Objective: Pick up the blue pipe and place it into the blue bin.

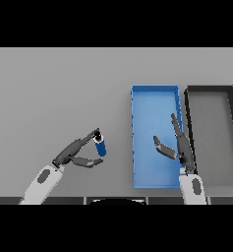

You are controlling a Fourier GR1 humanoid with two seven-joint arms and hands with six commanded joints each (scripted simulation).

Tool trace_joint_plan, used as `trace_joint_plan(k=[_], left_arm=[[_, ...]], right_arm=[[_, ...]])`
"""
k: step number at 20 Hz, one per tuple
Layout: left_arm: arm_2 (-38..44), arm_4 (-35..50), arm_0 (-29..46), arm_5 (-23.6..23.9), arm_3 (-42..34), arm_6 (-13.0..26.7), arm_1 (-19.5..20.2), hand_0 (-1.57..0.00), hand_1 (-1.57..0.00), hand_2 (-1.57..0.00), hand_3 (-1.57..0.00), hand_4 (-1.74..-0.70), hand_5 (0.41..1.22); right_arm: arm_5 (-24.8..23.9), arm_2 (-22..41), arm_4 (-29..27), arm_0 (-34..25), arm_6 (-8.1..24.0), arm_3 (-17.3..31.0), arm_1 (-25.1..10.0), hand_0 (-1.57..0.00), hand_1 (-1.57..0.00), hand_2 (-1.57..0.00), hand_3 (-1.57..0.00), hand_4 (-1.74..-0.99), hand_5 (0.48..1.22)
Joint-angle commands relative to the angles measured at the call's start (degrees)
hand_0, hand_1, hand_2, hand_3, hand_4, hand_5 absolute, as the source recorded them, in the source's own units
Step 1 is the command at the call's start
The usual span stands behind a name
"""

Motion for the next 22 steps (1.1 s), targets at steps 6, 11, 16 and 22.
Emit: trace_joint_plan(k=[6,11,16,22], left_arm=[[-1.89,-4.86,-3.95,3.0,6.76,0.75,-5.14,0.0,0.0,0.0,0.0,-1.06,0.425],[-2.35,-4.1,-4.98,2.52,9.21,-1.9,-8.67,0.0,0.0,0.0,0.0,-1.11,0.463],[-0.21,1.0,-4.57,1.54,10.82,-4.17,-12.41,-0.36,-0.55,-0.69,-0.74,-1.37,0.832],[-2.0,-1.34,-3.56,3.17,9.32,-4.51,-13.3,-1.25,-1.3,-1.34,-1.33,-1.53,1.119]], right_arm=[[0.55,-0.7,-1.01,1.12,-2.21,-0.86,-0.68,0.0,0.0,0.0,0.0,-1.222,0.642],[0.13,-0.37,-0.09,1.27,-1.69,-1.17,-0.72,0.0,0.0,0.0,0.0,-1.207,0.65],[0.21,-0.67,-0.29,1.17,-1.94,-1.0,-0.97,0.0,0.0,0.0,0.0,-1.22,0.656],[1.01,-1.01,-1.56,1.2,-1.76,-0.38,-0.83,0.0,0.0,0.0,0.0,-1.224,0.651]])
